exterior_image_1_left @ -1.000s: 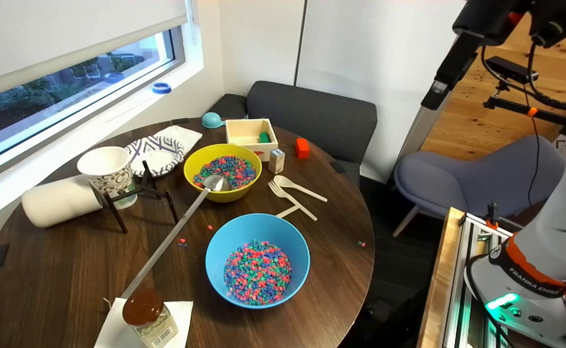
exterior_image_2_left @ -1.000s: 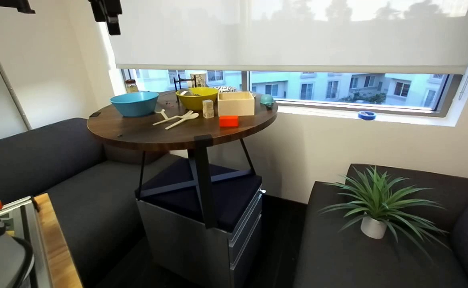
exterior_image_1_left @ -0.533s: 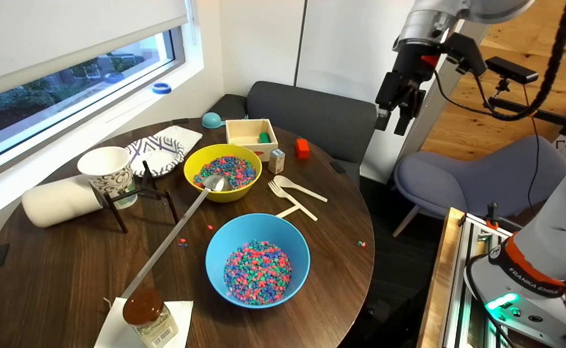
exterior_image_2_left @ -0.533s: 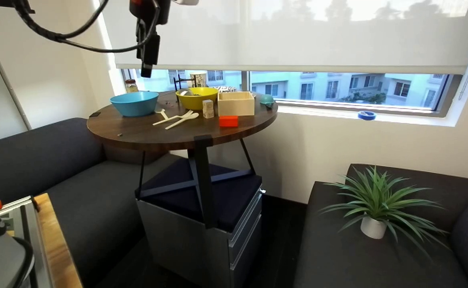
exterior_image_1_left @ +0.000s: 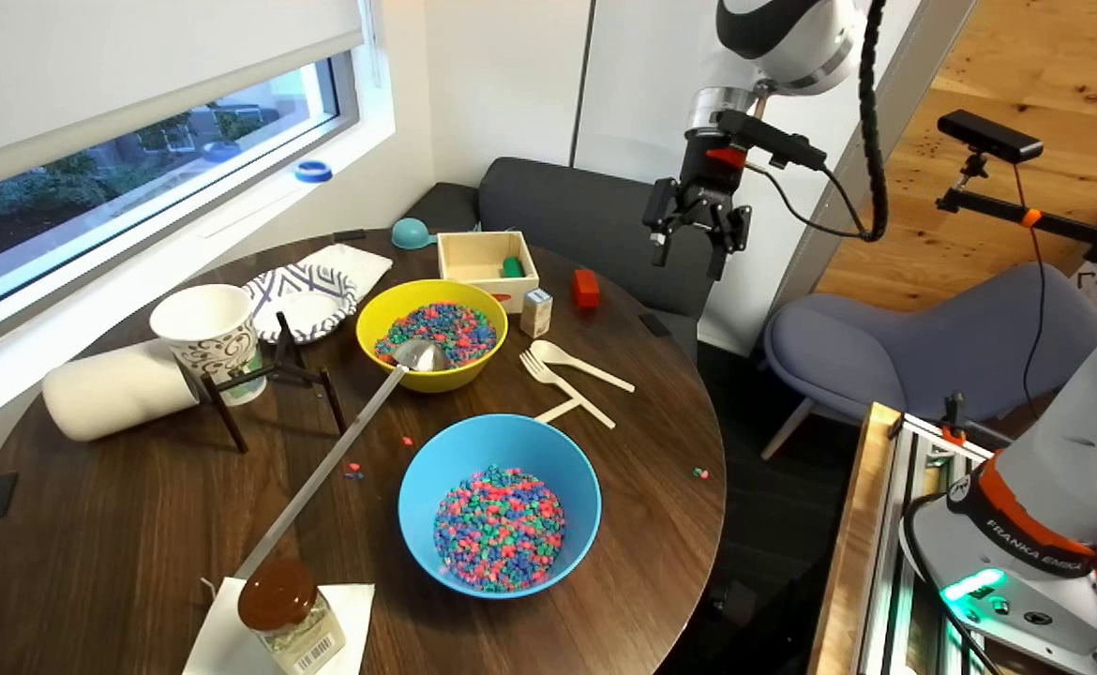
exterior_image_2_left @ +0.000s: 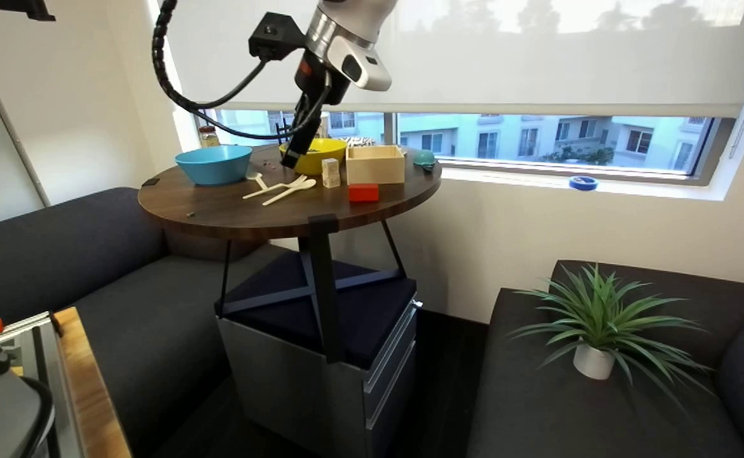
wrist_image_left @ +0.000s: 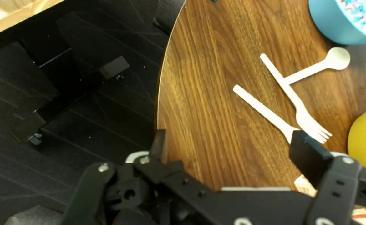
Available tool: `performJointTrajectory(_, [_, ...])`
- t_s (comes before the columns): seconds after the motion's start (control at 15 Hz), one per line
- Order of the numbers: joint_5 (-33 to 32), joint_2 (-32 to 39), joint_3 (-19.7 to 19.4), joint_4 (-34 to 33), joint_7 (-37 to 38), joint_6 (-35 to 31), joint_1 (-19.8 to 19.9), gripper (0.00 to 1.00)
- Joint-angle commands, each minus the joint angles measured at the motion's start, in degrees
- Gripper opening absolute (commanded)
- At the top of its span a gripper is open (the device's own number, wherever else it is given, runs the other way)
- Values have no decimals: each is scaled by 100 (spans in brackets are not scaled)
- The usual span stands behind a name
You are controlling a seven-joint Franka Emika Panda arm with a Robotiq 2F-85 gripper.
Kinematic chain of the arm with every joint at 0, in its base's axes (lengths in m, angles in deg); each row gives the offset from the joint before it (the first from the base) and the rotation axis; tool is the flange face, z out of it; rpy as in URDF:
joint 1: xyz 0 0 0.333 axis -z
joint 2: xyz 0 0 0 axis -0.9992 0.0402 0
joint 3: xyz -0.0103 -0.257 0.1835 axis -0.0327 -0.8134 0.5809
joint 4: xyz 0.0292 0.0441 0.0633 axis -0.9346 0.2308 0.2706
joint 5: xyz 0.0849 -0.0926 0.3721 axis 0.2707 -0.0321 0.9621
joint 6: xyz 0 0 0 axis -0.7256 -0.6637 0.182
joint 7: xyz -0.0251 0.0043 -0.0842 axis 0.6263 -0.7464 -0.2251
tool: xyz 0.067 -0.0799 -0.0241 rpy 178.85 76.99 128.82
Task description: Pick up the laying orange block and stack it on top of the white block in an upright position
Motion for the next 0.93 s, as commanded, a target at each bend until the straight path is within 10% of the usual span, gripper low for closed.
performJointTrajectory(0.0, [438,1001,-30,-942,517,670,202,100])
performJointTrajectory(0.87, [667,1600,1,-1590,382,772,334,100])
